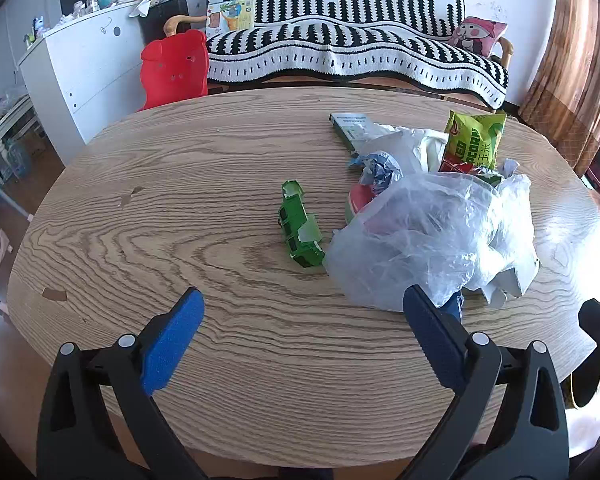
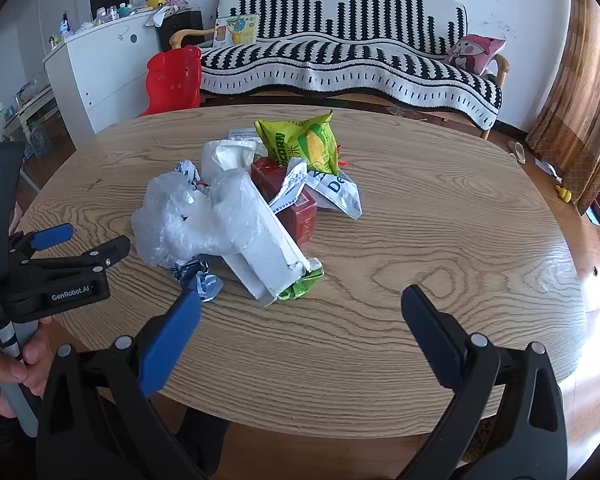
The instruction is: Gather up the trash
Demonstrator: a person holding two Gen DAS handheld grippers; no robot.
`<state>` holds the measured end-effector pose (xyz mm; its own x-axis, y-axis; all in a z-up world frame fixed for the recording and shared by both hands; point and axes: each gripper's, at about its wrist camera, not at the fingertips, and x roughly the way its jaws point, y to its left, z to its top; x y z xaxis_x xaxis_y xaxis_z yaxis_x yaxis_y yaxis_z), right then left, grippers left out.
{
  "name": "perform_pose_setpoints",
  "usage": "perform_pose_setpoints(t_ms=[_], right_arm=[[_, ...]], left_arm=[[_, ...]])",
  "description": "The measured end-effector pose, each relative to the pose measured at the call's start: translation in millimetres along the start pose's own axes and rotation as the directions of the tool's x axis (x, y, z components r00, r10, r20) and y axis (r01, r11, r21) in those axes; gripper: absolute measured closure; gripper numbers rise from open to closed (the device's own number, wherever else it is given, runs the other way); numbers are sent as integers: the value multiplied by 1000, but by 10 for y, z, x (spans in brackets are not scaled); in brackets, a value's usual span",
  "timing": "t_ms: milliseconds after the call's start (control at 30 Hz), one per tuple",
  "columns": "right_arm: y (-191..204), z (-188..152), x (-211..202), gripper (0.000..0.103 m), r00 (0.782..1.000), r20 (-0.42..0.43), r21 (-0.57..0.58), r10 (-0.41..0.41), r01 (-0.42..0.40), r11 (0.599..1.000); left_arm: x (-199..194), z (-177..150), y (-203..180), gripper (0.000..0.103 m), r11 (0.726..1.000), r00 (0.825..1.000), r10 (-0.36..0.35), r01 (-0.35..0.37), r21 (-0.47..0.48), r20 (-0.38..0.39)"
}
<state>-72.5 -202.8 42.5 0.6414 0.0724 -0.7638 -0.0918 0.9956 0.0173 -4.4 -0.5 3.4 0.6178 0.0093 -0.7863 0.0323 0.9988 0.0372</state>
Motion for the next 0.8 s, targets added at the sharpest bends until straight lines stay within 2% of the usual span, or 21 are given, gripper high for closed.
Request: perform_pose_setpoints(t_ms=[800], right_arm=[[36,0,-1,6,1000,0,-1,6,-6,1000]], left_arm=[[7,-4,5,6,1000,1000,-1,1,0,-1]])
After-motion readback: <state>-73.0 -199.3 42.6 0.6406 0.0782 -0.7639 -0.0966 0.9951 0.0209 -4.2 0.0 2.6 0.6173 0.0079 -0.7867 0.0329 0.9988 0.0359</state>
